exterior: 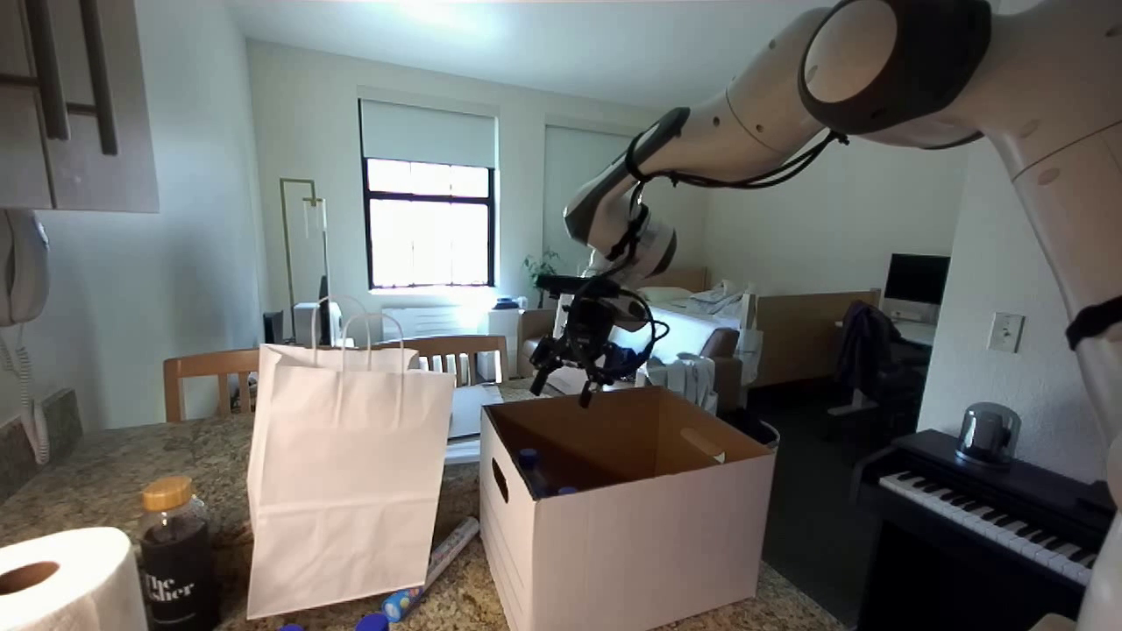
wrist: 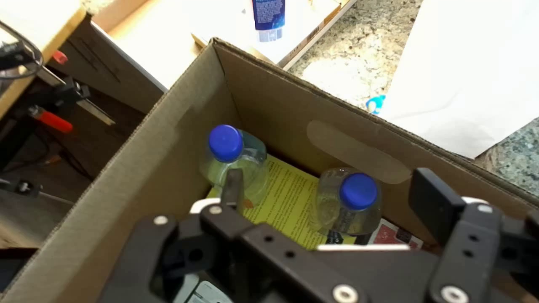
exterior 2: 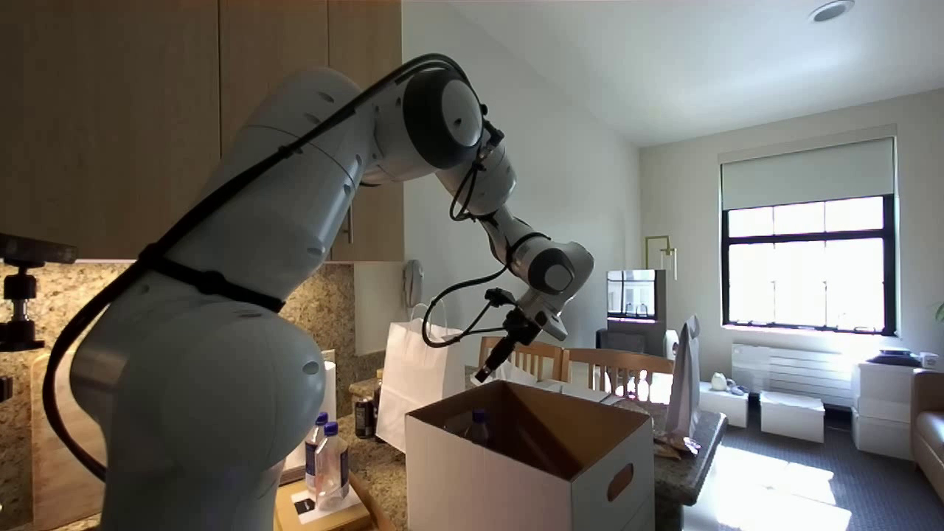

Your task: Remove the water bottles from the box

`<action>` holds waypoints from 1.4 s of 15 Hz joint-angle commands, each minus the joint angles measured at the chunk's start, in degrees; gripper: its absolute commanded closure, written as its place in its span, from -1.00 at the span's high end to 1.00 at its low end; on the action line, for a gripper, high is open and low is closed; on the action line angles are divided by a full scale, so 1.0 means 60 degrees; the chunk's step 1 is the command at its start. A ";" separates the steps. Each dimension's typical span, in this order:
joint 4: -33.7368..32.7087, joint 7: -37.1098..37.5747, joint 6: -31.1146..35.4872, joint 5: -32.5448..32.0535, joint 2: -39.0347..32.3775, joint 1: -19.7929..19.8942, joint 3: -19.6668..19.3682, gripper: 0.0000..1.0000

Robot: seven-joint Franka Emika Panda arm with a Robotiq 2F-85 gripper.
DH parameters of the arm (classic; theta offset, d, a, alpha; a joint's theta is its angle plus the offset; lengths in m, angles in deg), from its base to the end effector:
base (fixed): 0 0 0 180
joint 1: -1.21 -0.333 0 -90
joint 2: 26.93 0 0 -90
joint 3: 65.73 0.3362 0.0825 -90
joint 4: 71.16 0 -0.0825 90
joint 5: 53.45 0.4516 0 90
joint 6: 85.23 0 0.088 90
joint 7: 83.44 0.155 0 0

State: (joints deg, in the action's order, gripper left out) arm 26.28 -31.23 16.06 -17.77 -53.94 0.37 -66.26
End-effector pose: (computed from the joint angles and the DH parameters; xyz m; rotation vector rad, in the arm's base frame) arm 0.6790 0.0826 0.2511 -2.2401 1.4668 0.8403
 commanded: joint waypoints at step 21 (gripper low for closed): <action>-0.0722 1.0027 0.3276 -0.6476 -0.2182 -0.2936 -0.0868 1.00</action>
State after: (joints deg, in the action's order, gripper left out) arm 23.35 26.94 37.38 -53.11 -66.18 -17.13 -71.63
